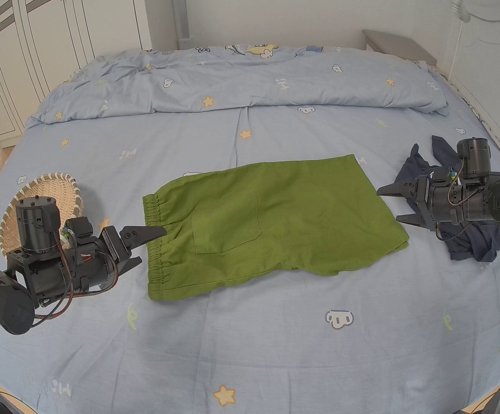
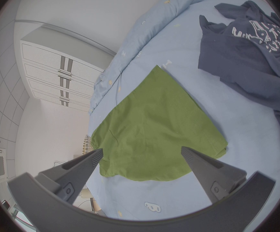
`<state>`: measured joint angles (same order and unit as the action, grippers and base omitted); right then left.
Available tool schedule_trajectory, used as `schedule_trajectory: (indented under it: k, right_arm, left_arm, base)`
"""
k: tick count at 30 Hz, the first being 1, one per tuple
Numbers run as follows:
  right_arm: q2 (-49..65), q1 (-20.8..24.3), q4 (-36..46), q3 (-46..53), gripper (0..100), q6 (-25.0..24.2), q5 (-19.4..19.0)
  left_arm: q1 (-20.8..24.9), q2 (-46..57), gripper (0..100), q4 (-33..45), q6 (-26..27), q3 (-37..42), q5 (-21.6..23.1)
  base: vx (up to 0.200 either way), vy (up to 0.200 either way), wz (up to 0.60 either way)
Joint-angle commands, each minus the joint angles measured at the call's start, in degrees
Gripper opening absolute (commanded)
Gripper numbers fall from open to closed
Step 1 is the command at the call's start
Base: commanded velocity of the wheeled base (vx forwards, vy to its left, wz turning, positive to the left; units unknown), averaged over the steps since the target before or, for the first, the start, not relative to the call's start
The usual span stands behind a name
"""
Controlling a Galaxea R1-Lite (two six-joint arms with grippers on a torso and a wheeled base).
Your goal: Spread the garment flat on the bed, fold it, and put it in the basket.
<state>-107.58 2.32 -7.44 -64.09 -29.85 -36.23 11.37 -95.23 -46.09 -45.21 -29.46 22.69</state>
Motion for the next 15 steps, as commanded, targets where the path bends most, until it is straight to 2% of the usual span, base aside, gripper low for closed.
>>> schedule_trajectory:
  k: [1, 4, 15]
  right_arm:
    - [2.0, -0.1, -0.1, 0.3, 100, 0.0, -0.2]
    - [1.9, 0.1, -0.1, 0.4, 100, 0.0, -0.2]
    - [2.0, 0.5, -0.1, 0.6, 100, 0.0, -0.2]
  left_arm:
    - [-2.2, 0.8, 100, -0.6, 0.2, 0.0, 0.0]
    - [-4.4, -3.4, 100, -1.2, 0.5, -0.2, 0.3]
    - [-6.2, -13.5, 100, -9.0, 0.6, -0.5, -0.1]
  base:
    - [0.000, 0.000, 0.00]
    - [0.000, 0.000, 0.00]
    - [0.000, 0.000, 0.00]
